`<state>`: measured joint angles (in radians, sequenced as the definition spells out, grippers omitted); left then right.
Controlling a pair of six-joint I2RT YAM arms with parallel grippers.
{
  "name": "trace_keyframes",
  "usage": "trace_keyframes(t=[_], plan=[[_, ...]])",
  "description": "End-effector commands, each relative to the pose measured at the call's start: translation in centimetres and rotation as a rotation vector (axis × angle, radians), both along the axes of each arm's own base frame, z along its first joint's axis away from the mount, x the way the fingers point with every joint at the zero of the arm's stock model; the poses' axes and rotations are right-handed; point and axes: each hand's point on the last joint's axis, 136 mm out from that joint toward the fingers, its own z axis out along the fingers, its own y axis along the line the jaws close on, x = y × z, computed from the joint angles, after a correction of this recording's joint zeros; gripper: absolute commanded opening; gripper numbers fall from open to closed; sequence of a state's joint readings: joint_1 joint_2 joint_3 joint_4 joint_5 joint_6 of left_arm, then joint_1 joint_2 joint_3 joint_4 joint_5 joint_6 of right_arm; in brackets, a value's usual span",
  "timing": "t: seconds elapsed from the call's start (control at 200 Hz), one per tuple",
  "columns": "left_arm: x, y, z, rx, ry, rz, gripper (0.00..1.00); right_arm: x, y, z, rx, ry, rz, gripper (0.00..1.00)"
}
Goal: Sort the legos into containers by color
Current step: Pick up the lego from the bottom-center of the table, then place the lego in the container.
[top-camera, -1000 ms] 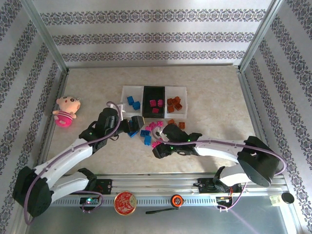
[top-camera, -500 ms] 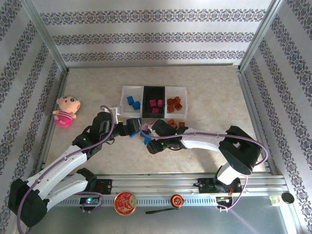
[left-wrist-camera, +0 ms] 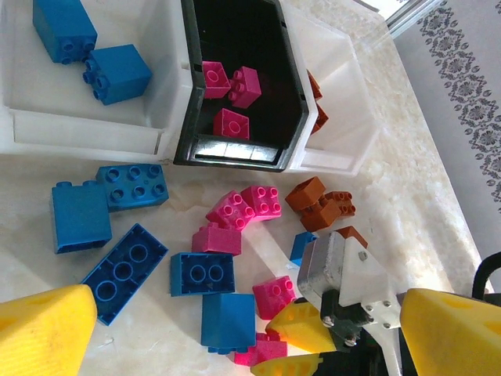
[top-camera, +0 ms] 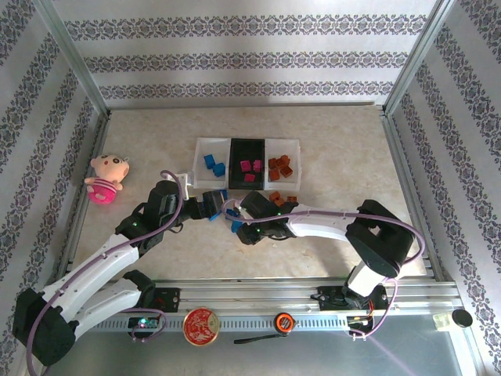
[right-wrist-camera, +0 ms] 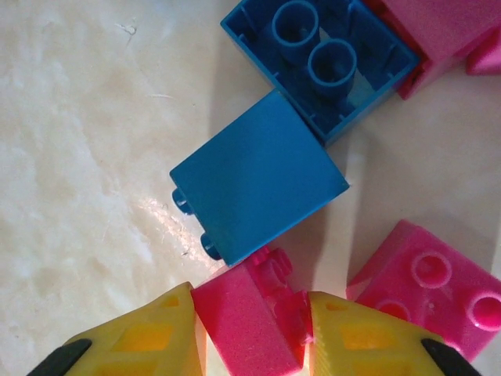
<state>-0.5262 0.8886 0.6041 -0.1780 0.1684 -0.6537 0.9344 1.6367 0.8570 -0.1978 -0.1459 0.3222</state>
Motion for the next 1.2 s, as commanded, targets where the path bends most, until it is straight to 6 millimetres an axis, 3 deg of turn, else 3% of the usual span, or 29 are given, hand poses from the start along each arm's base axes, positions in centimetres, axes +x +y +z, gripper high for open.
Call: trace_keyframes(t=[0.0,0.205,0.335,0.44,0.58,0.745,0.864,1.134,1.194], plan=[[-0.3,0.9,0.0,0.043,-0.014,0.013,1.0,-1.7,-0.7,0.4,0.013,0.02,0.026,0.27],[-0.4,1.5,0.0,0.072,-0.023,0.029,1.0,-2.7,-1.5,3.9,0.111,-0.012,0.01,0.25],[-0.6,2.1,-0.3,0.094,-0.023,0.044,1.0,-1.7,-1.9,7.4,0.177,-0.083,-0.021,0.25],[-0.8,2.3,-0.5,0.098,-0.02,0.048,1.0,0.9,-1.6,10.3,0.238,-0.128,-0.062,0.24],[-1.2,2.4,-1.1,0.093,-0.003,0.05,1.0,6.9,-0.7,12.9,0.263,-0.214,-0.147,0.23],[-1.7,2.6,-1.5,0.086,0.009,0.051,1.0,14.5,-0.3,12.6,0.23,-0.252,-0.269,0.21],[-2.2,3.0,-1.8,0.099,0.018,0.051,1.0,18.2,-0.1,11.6,0.178,-0.276,-0.333,0.21],[-2.8,3.3,-2.7,0.12,0.051,0.045,1.0,22.2,-0.4,9.9,0.093,-0.288,-0.456,0.21],[-2.9,3.2,-3.0,0.124,0.058,0.038,1.0,22.7,-0.4,9.5,0.078,-0.283,-0.476,0.26]])
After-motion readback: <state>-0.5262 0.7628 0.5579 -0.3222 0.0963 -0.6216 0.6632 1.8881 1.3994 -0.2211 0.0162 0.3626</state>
